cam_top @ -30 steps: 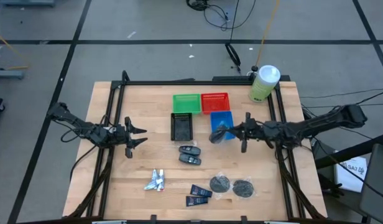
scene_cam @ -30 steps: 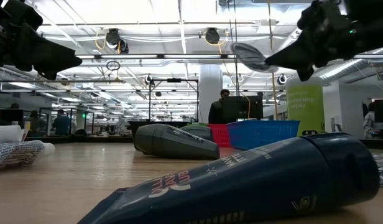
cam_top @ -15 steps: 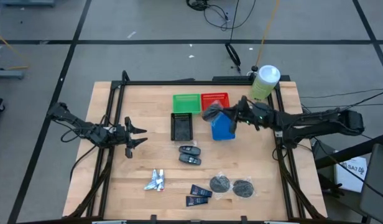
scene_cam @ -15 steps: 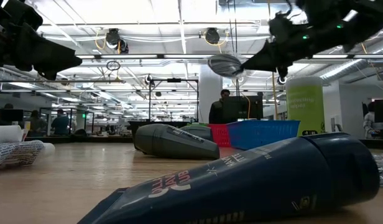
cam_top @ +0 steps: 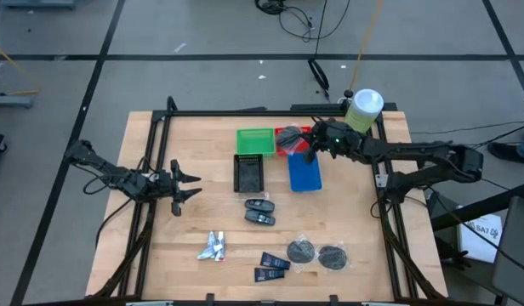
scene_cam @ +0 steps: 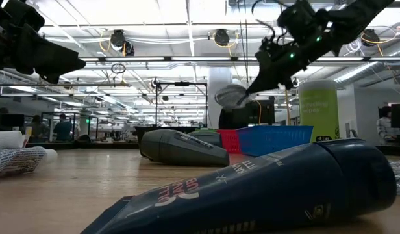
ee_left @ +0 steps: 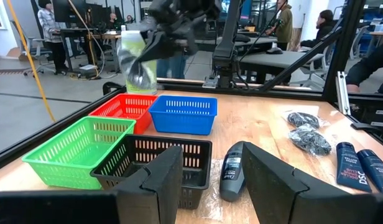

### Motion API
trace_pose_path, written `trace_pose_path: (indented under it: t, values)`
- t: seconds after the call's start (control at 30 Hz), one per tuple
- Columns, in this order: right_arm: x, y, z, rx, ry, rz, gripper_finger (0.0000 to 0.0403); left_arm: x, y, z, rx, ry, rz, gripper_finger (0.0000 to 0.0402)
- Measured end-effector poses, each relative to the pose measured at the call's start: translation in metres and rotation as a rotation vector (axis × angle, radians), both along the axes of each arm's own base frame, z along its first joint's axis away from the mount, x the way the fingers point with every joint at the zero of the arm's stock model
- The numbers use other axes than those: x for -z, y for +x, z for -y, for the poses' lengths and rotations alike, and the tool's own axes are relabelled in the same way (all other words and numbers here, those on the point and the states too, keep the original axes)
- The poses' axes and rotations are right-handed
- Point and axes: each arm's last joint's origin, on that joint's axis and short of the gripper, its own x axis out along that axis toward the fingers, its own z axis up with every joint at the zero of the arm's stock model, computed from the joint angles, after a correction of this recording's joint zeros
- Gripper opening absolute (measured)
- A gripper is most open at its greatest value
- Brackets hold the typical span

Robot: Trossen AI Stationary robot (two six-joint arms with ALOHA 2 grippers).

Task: Pick & Place Travel size toiletries
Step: Put the top right black hairbrush into the red bin

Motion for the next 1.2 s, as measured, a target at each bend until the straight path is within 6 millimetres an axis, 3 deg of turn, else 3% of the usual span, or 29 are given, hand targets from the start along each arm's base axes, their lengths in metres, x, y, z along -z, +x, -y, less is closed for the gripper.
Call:
trace_pose_path:
  t: [0.33, 1.2]
  values:
    - [0.028, 0.005, 0.024, 0.079, 0.044, -0.066, 0.0000, 0.000, 0.000, 0.000, 0.000, -0.001, 0.000, 0.0163]
    - [0.031, 0.002, 0.029, 0.125, 0.040, -0.100, 0.0008, 0.000, 0.000, 0.000, 0.000, -0.003, 0.000, 0.0163]
